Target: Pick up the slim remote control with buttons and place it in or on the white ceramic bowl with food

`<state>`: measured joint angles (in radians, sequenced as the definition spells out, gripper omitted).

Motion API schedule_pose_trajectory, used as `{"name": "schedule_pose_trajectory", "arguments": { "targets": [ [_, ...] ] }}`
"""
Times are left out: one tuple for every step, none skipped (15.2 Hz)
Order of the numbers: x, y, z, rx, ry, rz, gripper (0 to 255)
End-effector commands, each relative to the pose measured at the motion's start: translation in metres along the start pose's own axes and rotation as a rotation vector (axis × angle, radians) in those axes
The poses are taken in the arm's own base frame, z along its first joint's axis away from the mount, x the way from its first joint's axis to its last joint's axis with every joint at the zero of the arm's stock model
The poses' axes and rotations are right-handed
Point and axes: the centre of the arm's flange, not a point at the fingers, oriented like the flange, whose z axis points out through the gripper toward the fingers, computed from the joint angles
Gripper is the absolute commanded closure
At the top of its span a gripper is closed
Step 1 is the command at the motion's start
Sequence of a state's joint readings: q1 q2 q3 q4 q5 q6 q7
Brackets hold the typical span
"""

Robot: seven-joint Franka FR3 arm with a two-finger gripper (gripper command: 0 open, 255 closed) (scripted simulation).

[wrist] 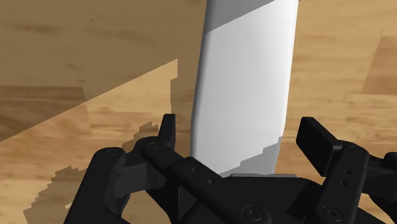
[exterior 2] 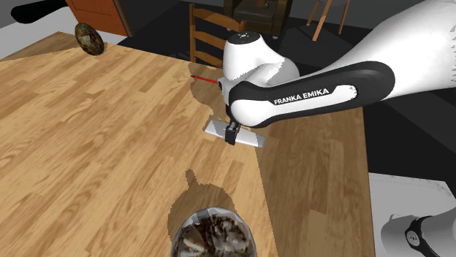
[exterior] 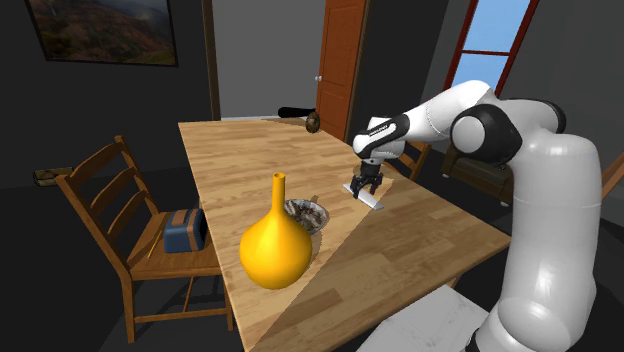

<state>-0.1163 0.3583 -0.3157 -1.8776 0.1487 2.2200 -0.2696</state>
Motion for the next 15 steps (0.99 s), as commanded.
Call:
{"name": "schedule_pose_trajectory", "arguments": {
  "targets": [
    [0.0004, -0.0001, 0.0021, 0.0, 0.0, 0.0, 0],
    [0.0004, -0.0001, 0.0021, 0.0, 0.0, 0.0, 0],
    [0.0004, -0.0001, 0.0021, 0.0, 0.0, 0.0, 0],
    [0.0004, -0.0001, 0.0021, 0.0, 0.0, 0.0, 0],
    [0.0004, -0.0001, 0.0021, 0.0, 0.0, 0.0, 0],
    [0.0004, 0.0, 0.0021, 0.0, 0.0, 0.0, 0],
    [0.0004, 0.0, 0.0021, 0.0, 0.0, 0.0, 255],
    [0.0004, 0.0, 0.0021, 0.0, 0.0, 0.0, 255],
    [0.0005, 0.0, 0.0021, 0.0, 0.0, 0.0, 255],
    [0.0005, -0.0001, 0.0021, 0.0, 0.0, 0.0, 255],
    [0.0005, 0.0, 0.0021, 0.0, 0.0, 0.0, 255],
    [0.0005, -0.0001, 0.0021, 0.0, 0.0, 0.0, 255],
    [0.0005, 0.0, 0.0021, 0.0, 0.0, 0.0, 255],
    [0.0005, 0.0, 0.0021, 0.0, 0.0, 0.0, 255],
    [0.0005, 0.0, 0.0021, 0.0, 0.0, 0.0, 255]
  ]
}}
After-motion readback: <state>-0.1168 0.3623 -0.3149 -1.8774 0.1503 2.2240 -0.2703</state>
